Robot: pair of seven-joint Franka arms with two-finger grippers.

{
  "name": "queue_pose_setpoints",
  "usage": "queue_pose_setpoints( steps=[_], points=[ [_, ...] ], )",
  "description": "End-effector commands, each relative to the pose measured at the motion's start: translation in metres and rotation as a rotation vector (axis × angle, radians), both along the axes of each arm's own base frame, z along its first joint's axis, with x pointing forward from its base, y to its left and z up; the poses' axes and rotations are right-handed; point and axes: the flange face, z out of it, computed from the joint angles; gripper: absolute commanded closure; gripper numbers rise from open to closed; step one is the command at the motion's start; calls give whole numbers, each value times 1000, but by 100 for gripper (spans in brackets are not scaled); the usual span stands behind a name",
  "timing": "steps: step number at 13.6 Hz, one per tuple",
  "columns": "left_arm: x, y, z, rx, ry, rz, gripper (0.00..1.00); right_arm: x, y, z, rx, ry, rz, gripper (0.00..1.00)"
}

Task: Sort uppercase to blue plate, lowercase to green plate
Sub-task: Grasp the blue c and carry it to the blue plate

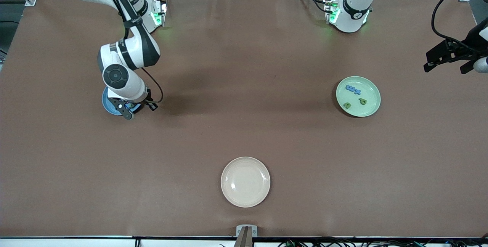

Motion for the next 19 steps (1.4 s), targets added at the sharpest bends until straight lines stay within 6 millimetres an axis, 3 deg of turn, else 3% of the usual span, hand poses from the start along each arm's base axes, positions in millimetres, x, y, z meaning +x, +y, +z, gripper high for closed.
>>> queue_pose_setpoints(
  steps=[1, 7, 12, 16, 17, 19],
  points=[
    [2, -2, 7, -16, -12, 6, 0, -21, -28, 3, 2, -19, 54, 100],
    [3, -2, 10, -17, -20, 6, 0, -41, -75, 5, 25, 10, 94, 99],
    [3, -1, 10, -15, -20, 7, 0, -57, -85, 3, 28, 24, 85, 99],
    [3, -1, 10, -16, -20, 7, 0, -58, -89, 5, 28, 23, 77, 95],
    [3, -1, 10, -15, -20, 7, 0, -58, -89, 6, 28, 23, 75, 83],
    [3, -1, 10, -16, -20, 7, 0, -58, -91, 7, 28, 20, 71, 1]
  ],
)
